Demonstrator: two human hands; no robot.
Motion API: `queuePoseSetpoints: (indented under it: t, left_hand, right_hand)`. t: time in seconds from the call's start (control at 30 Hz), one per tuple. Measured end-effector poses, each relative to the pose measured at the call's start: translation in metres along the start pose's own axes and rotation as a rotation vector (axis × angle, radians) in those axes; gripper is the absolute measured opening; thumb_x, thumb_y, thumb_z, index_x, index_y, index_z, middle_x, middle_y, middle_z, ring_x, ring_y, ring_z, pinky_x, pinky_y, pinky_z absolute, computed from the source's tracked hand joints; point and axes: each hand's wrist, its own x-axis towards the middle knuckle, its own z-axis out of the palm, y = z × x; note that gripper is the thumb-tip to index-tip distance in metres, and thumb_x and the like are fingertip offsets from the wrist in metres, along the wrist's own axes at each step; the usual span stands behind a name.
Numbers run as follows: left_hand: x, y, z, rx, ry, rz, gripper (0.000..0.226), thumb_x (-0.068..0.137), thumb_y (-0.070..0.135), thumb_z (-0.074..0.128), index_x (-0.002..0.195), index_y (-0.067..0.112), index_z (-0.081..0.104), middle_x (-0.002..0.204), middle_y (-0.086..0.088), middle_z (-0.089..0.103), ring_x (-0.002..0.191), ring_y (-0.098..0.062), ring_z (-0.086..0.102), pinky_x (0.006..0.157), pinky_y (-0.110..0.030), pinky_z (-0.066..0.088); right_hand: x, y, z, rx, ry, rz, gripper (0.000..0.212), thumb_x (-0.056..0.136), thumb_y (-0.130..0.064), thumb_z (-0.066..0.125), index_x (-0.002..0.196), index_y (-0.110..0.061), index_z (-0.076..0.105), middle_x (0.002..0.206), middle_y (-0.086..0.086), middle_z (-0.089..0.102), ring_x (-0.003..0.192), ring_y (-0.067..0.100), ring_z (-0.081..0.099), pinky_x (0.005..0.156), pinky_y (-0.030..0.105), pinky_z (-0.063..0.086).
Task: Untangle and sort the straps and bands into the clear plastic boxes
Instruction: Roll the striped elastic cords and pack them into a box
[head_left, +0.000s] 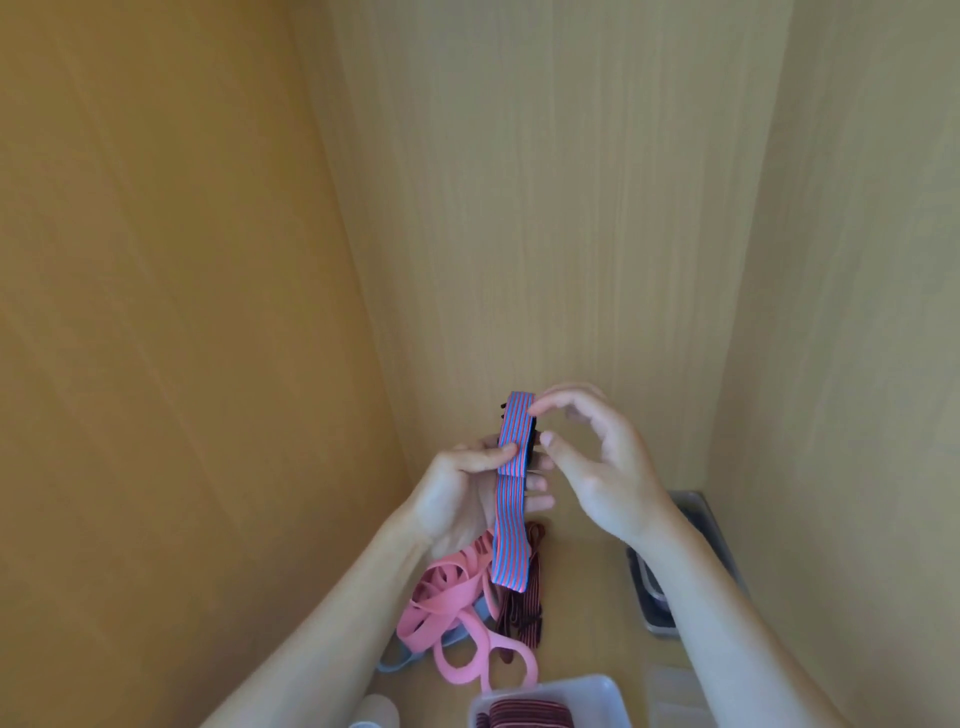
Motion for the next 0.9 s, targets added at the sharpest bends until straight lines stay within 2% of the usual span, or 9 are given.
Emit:
queuePoseSetpoints:
  t: [0.07,0.17,0.3,0.37,0.47,0.57,0.63,0.73,0.9]
  left_hand:
    - [-0.001,-0.002,0.000,-0.045,-0.071,-0.006,0.034,0.086,0.012,0.056,0.118,0.001,0.054,0.091,-0.016,0.059,0.073,-0.025,0.059,0.085,-0.049,0.056]
    - [-0.001,-0.004,0.005,-0.047,-0.082,-0.012,0.023,0.084,0.009,0.053,0.107,0.009,0.058,0.084,-0.012,0.051,0.062,-0.019,0.046,0.072,-0.041,0.054]
    - [-0.003,-0.005,0.015,-0.006,-0.069,-0.020,0.022,0.075,0.010,0.048,0.096,0.012,0.051,0.075,-0.008,0.043,0.053,-0.014,0.033,0.054,-0.028,0.041]
    - [-0.002,-0.007,0.018,0.023,-0.072,-0.025,0.020,0.073,0.010,0.047,0.093,0.013,0.049,0.074,-0.008,0.041,0.052,-0.013,0.032,0.052,-0.026,0.039]
    - [0.000,-0.010,0.020,0.044,-0.069,0.004,0.025,0.073,0.009,0.049,0.099,0.006,0.049,0.076,-0.010,0.046,0.054,-0.016,0.038,0.056,-0.030,0.045]
    - [0.003,-0.014,0.019,0.053,-0.073,0.034,0.026,0.081,0.008,0.052,0.105,-0.002,0.051,0.083,-0.016,0.055,0.062,-0.023,0.052,0.069,-0.040,0.057]
    - [0.004,-0.017,0.015,0.057,-0.078,0.027,0.026,0.085,0.009,0.054,0.108,-0.003,0.051,0.086,-0.018,0.058,0.064,-0.025,0.058,0.073,-0.043,0.059]
    - [0.004,-0.021,0.009,0.084,-0.070,0.007,0.031,0.086,0.011,0.055,0.114,0.000,0.046,0.087,-0.016,0.058,0.063,-0.025,0.058,0.071,-0.046,0.058]
    - [0.002,-0.021,0.007,0.088,-0.020,-0.004,0.027,0.085,0.013,0.055,0.107,0.007,0.041,0.078,-0.008,0.049,0.050,-0.015,0.040,0.046,-0.024,0.040]
  right_hand:
    - [0.002,0.007,-0.002,0.058,0.051,0.127,0.030,0.083,-0.034,0.063,0.112,-0.026,0.063,0.121,-0.005,0.063,0.119,0.007,0.057,0.100,0.022,0.039]
    - [0.006,0.019,-0.002,0.182,0.007,0.333,0.052,0.074,-0.057,0.068,0.118,-0.030,0.060,0.123,-0.003,0.066,0.119,0.013,0.061,0.104,0.031,0.044]
    - [0.004,0.020,-0.002,0.259,-0.113,0.358,0.025,0.086,-0.034,0.076,0.105,-0.020,0.067,0.100,-0.005,0.075,0.098,0.007,0.068,0.095,0.031,0.048]
    - [0.002,0.019,-0.002,0.249,-0.114,0.357,0.025,0.080,-0.034,0.075,0.100,-0.020,0.067,0.094,-0.005,0.075,0.093,0.010,0.068,0.094,0.034,0.051]
    - [0.001,0.016,-0.005,0.293,-0.085,0.333,0.014,0.088,-0.014,0.074,0.099,-0.015,0.066,0.089,-0.001,0.075,0.085,0.021,0.066,0.082,0.032,0.053]
    - [0.002,0.010,-0.008,0.299,-0.037,0.315,0.020,0.090,0.001,0.070,0.098,-0.015,0.063,0.082,-0.004,0.073,0.075,0.028,0.060,0.066,0.028,0.053]
    - [0.002,0.010,-0.007,0.254,-0.019,0.303,0.026,0.088,0.001,0.071,0.101,-0.020,0.062,0.088,-0.003,0.073,0.078,0.023,0.064,0.072,0.032,0.053]
    - [0.001,0.011,-0.005,0.211,-0.038,0.291,0.033,0.087,0.001,0.073,0.104,-0.024,0.061,0.096,-0.003,0.072,0.085,0.009,0.069,0.082,0.025,0.053]
    - [0.000,0.012,0.001,0.171,-0.017,0.261,0.038,0.086,0.002,0.073,0.104,-0.029,0.060,0.098,-0.008,0.072,0.090,0.002,0.069,0.086,0.018,0.050]
